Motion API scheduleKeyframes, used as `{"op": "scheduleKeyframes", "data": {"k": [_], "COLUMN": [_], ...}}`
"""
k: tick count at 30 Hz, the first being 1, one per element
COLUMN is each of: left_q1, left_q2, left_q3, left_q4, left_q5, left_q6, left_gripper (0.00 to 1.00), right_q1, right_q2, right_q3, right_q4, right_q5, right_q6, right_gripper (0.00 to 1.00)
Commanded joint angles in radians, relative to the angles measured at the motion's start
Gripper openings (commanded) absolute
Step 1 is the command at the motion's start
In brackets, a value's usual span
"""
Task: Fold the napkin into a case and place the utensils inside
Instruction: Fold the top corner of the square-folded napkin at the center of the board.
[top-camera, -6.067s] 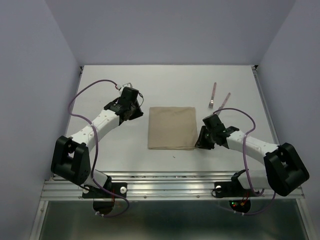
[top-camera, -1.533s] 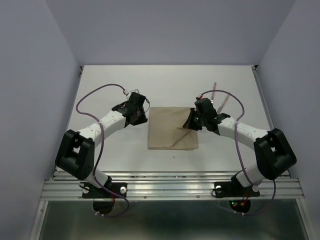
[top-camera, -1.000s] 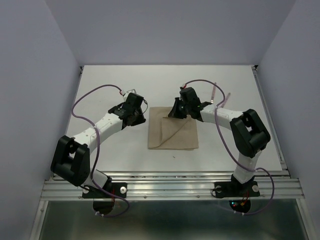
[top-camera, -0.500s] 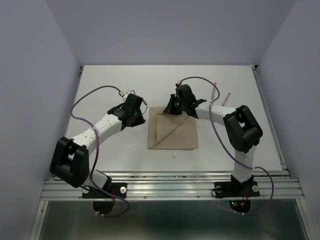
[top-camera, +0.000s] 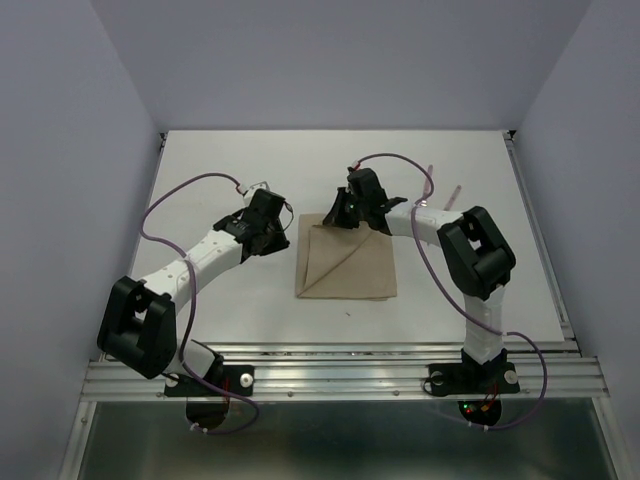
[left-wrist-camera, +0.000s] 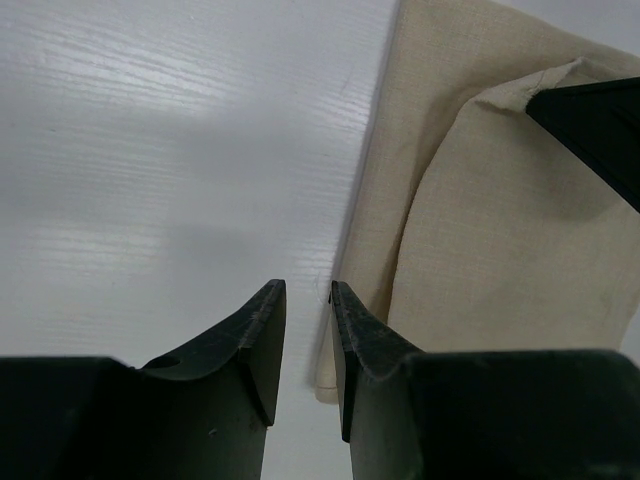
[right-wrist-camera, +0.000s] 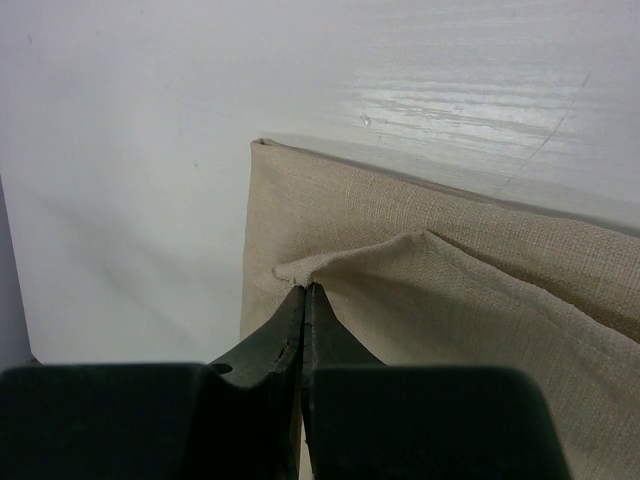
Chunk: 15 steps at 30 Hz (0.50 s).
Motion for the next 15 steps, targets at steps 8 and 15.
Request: {"op": "scheduleKeyframes", "data": {"k": [8,15], "left_q1": [-0.007,-0.007], "left_q2": [-0.048,-0.051], "left_q3": [-0.023,-0.024], "left_q4": [-0.017,-0.02], "left_q5": [-0.016,-0.013], "left_q6": [-0.01,-0.011], "left_gripper": [0.36,0.36], "right_q1": [0.009,0.009], "right_q2": [0.031,0.068], "right_q3": [0.061,0.097], "right_q4": [0.065,0.052], "right_q5": [-0.017,-0.037], "right_q6": [0.01,0.007], "right_gripper": [0.01,0.01]}}
